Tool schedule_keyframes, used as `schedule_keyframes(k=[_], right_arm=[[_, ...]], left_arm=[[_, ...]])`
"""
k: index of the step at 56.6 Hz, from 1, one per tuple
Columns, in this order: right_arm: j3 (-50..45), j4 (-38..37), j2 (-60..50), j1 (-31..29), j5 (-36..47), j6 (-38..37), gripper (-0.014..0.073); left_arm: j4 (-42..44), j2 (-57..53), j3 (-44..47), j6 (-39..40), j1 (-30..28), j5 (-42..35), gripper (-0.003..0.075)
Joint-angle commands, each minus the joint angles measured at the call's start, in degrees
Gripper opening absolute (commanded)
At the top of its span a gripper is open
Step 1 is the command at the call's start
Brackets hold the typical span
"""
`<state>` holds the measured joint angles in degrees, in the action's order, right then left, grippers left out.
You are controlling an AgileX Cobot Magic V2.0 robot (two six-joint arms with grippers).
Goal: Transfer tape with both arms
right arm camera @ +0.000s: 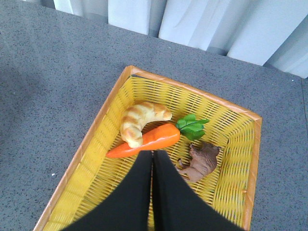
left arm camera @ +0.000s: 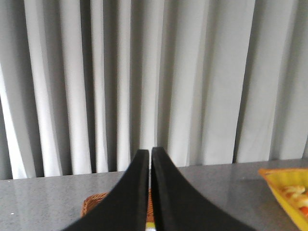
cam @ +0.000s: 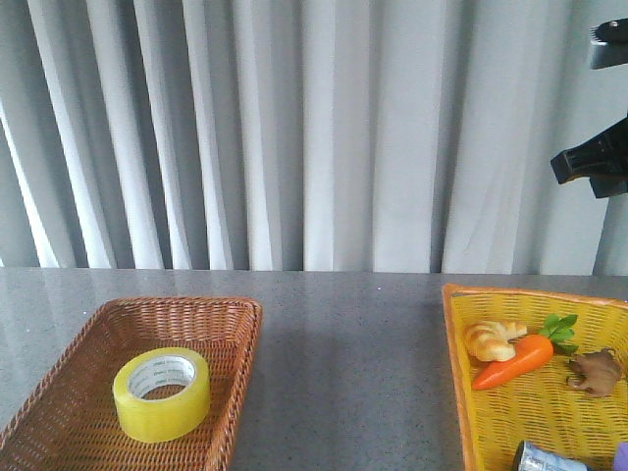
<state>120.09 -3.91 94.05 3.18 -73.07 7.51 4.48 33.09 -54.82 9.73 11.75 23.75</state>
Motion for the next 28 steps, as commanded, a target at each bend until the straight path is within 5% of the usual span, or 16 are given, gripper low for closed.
schedule_keyframes(k=[1,11,28], right_arm=[[1.38,-0.38,-2.09,-0.22,1.34,0.13,-0.0008],[1.38,-0.38,-2.09,-0.22,1.34,0.13,-0.0008],[1.38,-0.38,-2.09,-0.22,1.34,0.13,-0.0008]], left_arm=[[-2.11,-8.16,10.57,-5.45,0.25,-9.04,-0.0007],[-7.84,-22.73,30.39,-10.99,0.25,-13.14,-0.0007],[-9.82,-34.75,49.24,-10.99,0.25,-13.44,-0.0007]])
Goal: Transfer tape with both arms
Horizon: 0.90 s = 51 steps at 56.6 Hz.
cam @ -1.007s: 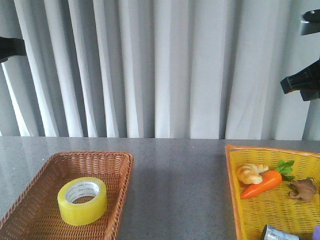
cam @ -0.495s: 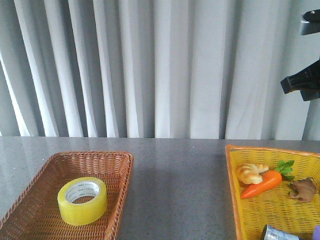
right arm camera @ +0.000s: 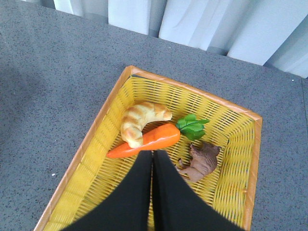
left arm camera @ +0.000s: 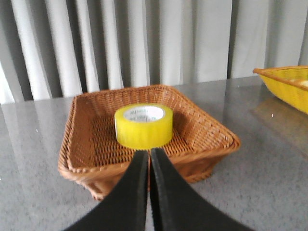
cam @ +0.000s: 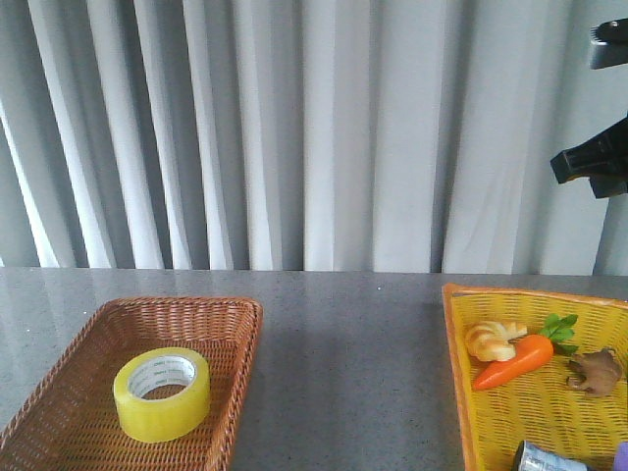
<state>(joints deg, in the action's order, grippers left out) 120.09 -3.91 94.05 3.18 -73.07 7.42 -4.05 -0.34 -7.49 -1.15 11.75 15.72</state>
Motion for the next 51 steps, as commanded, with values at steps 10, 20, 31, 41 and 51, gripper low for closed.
schedule_keyframes(k=[10,20,31,41,51], right_arm=[[1.38,-0.38,-2.09,-0.22,1.32,0.21,-0.0008],[1.38,-0.38,-2.09,-0.22,1.32,0.21,-0.0008],[1.38,-0.38,-2.09,-0.22,1.32,0.21,-0.0008],[1.38,-0.38,-2.09,-0.22,1.32,0.21,-0.0008],[1.38,-0.38,-2.09,-0.22,1.32,0.21,-0.0008]], left_arm=[[-1.29,-1.30,7.81,-0.11,-0.03,-10.94,-0.0007],[-1.35,-1.37,8.48,-5.32,-4.43,-10.65,-0.0007],[-1.59,-1.37,8.48,-6.61,-10.51,-9.40,-0.0007],[-3.05,-1.37,8.48,-6.56,-14.77,-9.40,-0.0007],[-3.79,-1.37,8.48,-6.16,-15.30,-9.40,-0.0007]])
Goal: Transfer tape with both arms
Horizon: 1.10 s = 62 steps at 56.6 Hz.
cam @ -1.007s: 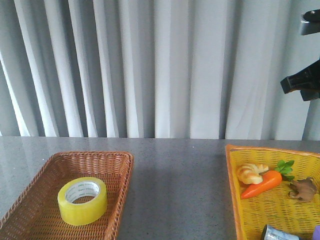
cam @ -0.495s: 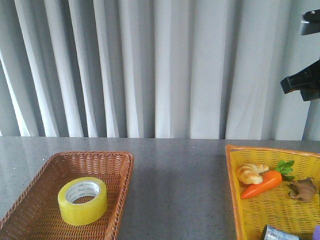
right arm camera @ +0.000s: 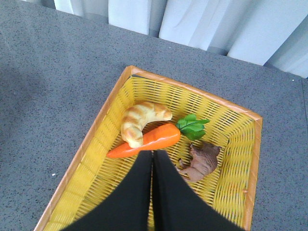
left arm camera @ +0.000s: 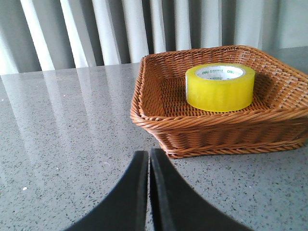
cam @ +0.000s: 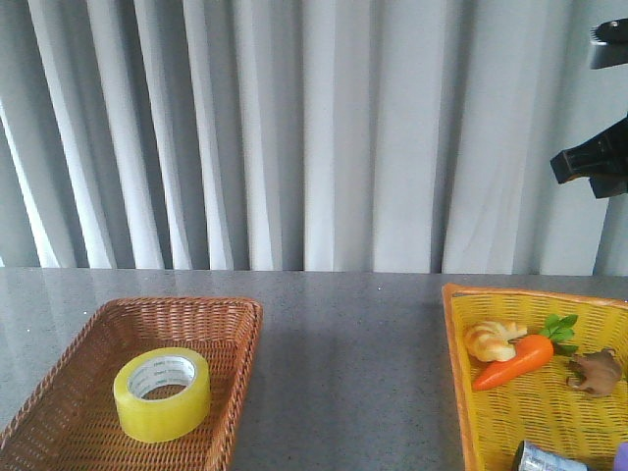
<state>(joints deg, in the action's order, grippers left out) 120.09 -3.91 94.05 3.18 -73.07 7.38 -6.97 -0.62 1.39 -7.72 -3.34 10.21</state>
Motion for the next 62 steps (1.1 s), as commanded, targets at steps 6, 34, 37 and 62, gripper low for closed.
schedule_keyframes(k=[6,34,37,62], right_arm=[[1.38,-0.38,-2.09,-0.22,1.32,0.26,-0.0008],[1.38,-0.38,-2.09,-0.22,1.32,0.26,-0.0008],[1.38,-0.38,-2.09,-0.22,1.32,0.26,-0.0008],[1.38,-0.38,-2.09,-0.22,1.32,0.26,-0.0008]], left_arm=[[-0.88,-1.09,-0.41,1.18,-0.20,-3.89,-0.0007],[-0.79,-0.95,-0.42,2.61,-0.20,-3.58,-0.0007],[-0.79,-0.95,-0.42,2.61,-0.20,-3.52,-0.0007],[-0.79,-0.95,-0.42,2.61,-0.20,-3.52,-0.0007]])
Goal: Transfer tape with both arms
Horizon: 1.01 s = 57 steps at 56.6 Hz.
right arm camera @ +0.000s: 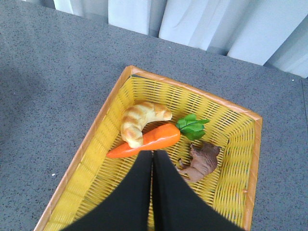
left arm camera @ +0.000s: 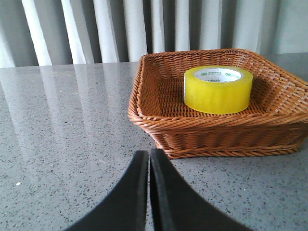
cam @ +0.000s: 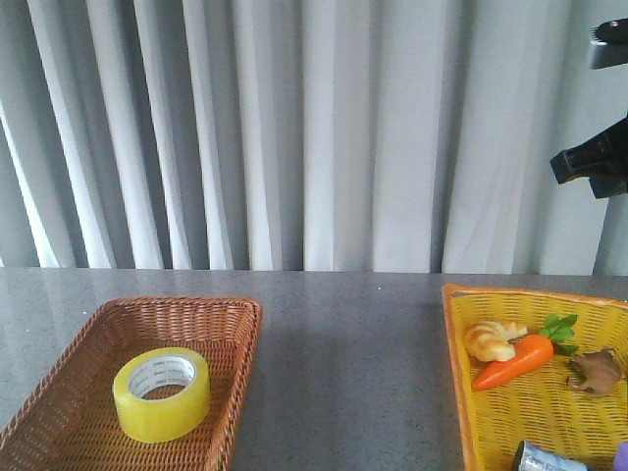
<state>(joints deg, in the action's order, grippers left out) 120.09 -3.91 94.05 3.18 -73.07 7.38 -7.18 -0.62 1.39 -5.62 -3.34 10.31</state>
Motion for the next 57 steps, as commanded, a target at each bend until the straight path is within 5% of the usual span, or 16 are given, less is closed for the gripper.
schedule_keyframes(k=[1,20,39,57], right_arm=[[1.38,-0.38,-2.09,-0.22,1.32,0.26,-0.0008],[-3.99,-0.28,-4.79,-0.22,4.25,0.22,-0.0008],[-53.62,-0.37,-26.82,-0.64,54.09,-11.73,-0.0008],[-85.90,-0.53,-53.76,-3.75,62.23,-11.45,-0.0008]], left_arm=[[-0.57,-0.95,-0.42,0.51,-0.20,-3.62,-0.0007],[-0.57,-0.95,-0.42,0.51,-0.20,-3.62,-0.0007],[-0.57,-0.95,-0.42,0.51,-0.20,-3.62,-0.0007],[-0.63,-0.95,-0.42,0.51,-0.20,-3.62,-0.0007]])
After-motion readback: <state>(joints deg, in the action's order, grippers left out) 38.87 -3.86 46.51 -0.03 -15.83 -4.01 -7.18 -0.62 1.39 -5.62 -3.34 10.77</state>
